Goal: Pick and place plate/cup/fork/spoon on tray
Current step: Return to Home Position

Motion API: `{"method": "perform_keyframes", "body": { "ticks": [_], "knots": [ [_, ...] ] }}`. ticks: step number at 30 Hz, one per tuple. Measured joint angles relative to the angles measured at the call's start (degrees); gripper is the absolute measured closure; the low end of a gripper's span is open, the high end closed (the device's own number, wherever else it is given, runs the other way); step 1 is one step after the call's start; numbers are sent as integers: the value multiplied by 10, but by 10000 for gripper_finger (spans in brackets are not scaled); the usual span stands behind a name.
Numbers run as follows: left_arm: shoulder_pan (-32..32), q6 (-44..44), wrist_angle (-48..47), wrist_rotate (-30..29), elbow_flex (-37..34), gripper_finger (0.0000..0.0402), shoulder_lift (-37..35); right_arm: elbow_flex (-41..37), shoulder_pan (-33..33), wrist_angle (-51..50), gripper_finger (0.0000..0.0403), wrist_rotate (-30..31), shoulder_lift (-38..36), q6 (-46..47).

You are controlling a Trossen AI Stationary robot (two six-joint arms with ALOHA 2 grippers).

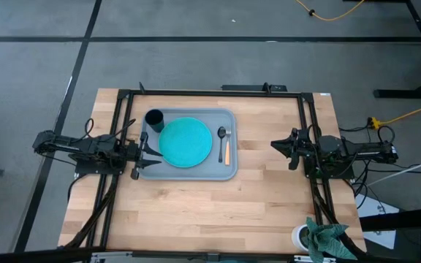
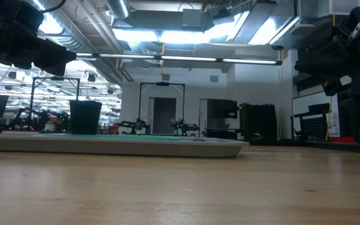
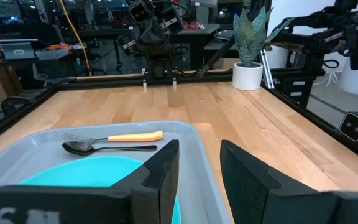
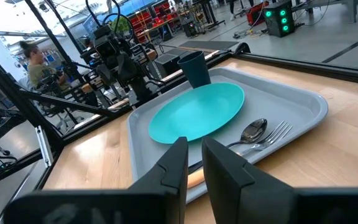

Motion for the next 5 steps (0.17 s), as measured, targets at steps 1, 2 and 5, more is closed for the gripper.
{"method": "perform_keyframes", "body": {
  "ticks": [1,2,5],
  "knots": [
    [0,0,0,0,0,291,0,0,0,0,350,0,0,0],
    [0,0,0,0,0,291,0,0,0,0,350,0,0,0],
    [0,0,0,0,0,291,0,0,0,0,350,0,0,0]
  ]
}}
